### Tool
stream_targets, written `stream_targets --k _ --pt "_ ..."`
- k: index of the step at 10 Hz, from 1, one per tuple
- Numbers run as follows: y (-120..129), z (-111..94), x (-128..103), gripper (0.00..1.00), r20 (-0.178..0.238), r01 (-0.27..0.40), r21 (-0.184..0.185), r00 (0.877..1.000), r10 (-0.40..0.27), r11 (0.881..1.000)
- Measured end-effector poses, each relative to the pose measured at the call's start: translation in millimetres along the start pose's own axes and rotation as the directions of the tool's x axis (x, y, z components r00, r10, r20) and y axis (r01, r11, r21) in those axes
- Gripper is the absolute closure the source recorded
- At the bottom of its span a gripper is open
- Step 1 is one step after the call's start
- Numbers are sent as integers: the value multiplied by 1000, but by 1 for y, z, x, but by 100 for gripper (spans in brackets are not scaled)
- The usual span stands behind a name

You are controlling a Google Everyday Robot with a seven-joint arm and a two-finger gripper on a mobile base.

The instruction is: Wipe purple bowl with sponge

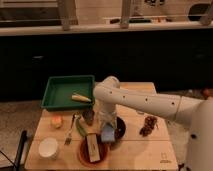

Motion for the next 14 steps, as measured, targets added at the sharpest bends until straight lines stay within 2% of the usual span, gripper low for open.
stream_targets --k 3,4,6,9,11,14 --pt "31 -1 -7 98 2 -29 -11 1000 30 1000" --pt "47 -4 -3 98 -3 -65 -12 998 64 998" --pt "60 -10 16 98 -21 -116 -8 993 115 993" --pt "49 -14 36 98 -34 -127 8 991 127 992" --pt "33 -11 35 98 -23 -85 8 996 85 996" --pt "24 -6 24 98 3 -34 7 999 34 999"
